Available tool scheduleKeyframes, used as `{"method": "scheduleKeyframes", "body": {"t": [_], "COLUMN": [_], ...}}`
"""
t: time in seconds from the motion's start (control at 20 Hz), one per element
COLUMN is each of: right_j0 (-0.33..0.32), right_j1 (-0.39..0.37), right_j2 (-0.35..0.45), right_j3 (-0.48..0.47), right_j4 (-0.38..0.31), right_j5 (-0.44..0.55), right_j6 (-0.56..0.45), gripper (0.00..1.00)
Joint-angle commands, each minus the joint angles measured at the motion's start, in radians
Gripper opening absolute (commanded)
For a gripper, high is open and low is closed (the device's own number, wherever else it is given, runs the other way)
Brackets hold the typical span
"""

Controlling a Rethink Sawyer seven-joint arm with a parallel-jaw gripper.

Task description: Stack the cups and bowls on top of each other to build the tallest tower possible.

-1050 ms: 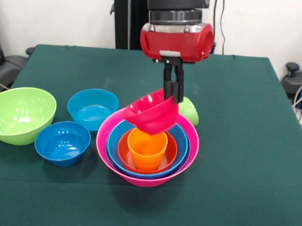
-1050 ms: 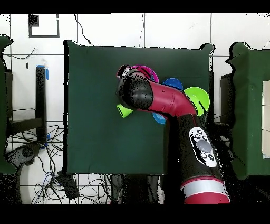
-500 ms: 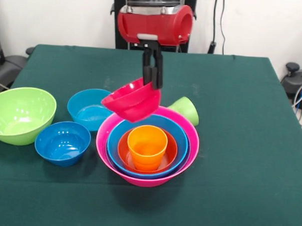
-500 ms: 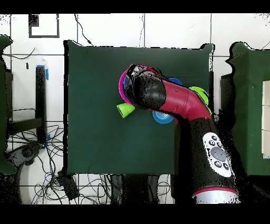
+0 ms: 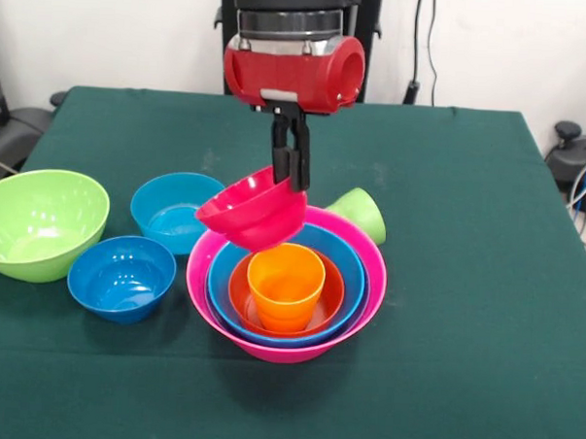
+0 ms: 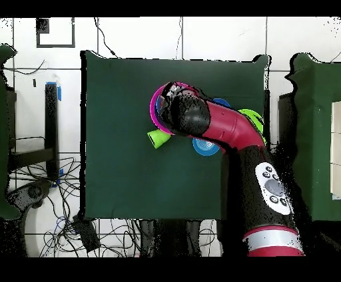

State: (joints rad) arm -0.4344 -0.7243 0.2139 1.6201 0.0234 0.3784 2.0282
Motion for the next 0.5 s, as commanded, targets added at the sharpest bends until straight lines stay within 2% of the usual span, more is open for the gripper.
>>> {"method": "scheduleKeyframes", "body": {"t": [0.05,0.25,0.5], "right_j0": [0.031,0.046,0.035], "right_j1": [0.073,0.073,0.089], "right_j2": [0.062,0.065,0.075], "right_j3": [0.004,0.017,0.014], "right_j4": [-0.027,-0.012,-0.017], "right_j5": [-0.042,-0.063,-0.079], "right_j6": [0.057,0.085,0.070], "gripper": [0.00,0.00,0.00]}}
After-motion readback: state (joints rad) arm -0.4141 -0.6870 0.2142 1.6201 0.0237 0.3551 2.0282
